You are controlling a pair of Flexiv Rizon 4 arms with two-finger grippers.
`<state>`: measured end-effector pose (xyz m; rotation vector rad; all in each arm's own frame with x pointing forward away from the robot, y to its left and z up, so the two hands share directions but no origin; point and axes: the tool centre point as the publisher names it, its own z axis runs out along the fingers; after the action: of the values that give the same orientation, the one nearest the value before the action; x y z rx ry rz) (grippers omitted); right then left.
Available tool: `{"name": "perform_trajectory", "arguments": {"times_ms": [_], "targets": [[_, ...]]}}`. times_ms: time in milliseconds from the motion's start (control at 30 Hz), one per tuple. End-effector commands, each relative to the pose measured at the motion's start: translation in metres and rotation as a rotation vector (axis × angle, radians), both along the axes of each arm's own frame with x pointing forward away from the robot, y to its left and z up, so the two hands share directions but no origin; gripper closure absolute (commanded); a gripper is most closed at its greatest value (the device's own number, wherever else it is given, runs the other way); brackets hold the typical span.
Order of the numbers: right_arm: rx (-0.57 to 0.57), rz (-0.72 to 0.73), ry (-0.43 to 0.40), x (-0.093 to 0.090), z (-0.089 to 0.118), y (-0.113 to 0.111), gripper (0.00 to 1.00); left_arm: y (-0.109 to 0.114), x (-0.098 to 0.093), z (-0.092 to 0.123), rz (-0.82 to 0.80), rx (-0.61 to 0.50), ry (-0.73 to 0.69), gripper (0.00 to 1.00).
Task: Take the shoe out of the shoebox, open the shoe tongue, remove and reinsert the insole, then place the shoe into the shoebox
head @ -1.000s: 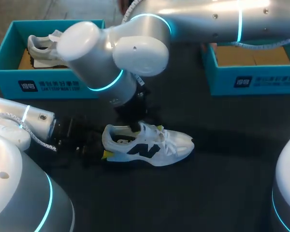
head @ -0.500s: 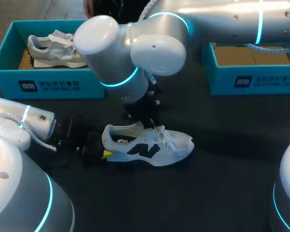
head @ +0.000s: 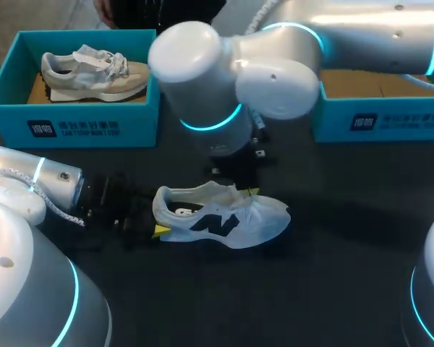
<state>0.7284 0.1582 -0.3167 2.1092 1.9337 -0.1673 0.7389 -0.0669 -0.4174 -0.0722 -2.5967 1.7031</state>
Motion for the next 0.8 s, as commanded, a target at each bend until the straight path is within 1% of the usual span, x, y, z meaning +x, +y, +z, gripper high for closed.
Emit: {"name": "perform_trajectory", "arguments": {"times_ms": [33, 367, 633, 800], "targets": [[0.108, -0.149, -0.059, -0.005, -0.003, -0.014, 1.0, -0.002, -0.003, -0.004, 0.002, 0.0, -0.002, 1.0], [0.119, -0.179, -0.023, -0.006, -0.019, -0.031, 1.0, -0.002, -0.003, -0.004, 0.002, 0.0, -0.002, 1.0], [0.131, -0.201, 0.009, -0.007, -0.041, -0.044, 1.0, -0.002, -0.003, -0.004, 0.002, 0.0, -0.002, 1.0], [0.144, -0.207, 0.02, -0.006, -0.052, -0.047, 1.0, -0.002, -0.003, -0.004, 0.002, 0.0, -0.002, 1.0]]}}
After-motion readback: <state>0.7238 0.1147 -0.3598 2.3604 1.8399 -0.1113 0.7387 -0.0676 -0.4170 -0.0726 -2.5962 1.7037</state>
